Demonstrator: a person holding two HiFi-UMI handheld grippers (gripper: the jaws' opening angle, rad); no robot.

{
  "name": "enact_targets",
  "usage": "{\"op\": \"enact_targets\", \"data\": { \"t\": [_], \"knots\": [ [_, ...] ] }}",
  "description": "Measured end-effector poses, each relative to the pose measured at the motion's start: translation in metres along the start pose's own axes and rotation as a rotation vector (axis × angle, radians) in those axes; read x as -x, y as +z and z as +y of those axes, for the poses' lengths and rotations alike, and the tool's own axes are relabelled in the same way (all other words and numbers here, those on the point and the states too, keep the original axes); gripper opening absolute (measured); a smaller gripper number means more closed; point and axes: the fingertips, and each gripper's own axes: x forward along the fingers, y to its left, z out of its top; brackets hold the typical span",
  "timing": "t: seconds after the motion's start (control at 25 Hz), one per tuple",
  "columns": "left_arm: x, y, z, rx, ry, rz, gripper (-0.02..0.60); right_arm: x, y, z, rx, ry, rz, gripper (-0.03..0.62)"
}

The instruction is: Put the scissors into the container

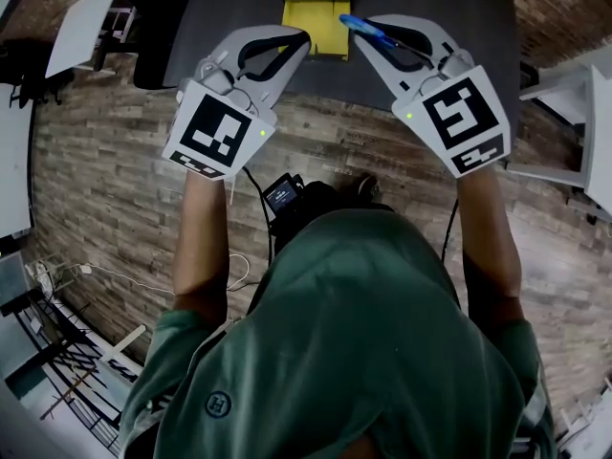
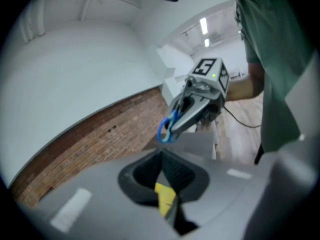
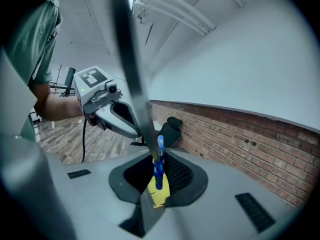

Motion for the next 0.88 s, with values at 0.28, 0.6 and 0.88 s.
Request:
{"op": "enact_targets", "data": {
  "t": [0.28, 0.6, 0.88],
  "knots": [
    [-0.019, -0.024, 0.034, 0.018, -0.02, -0.006, 0.002, -0.041, -0.008, -0.02, -0.018, 0.008, 0.034, 0.044],
    [-0.044, -0.046, 0.09, 0.003, -0.063, -0.06, 0.002, -0.09, -0.004, -0.054, -0.028, -0.039, 0.075, 0.044],
    [-0.057, -0.079, 0.135, 0.007, -0.113, -0.105, 0.002, -0.14, -0.002, -0.073, -0.049, -0.088, 0.123, 0.044]
  ]
}}
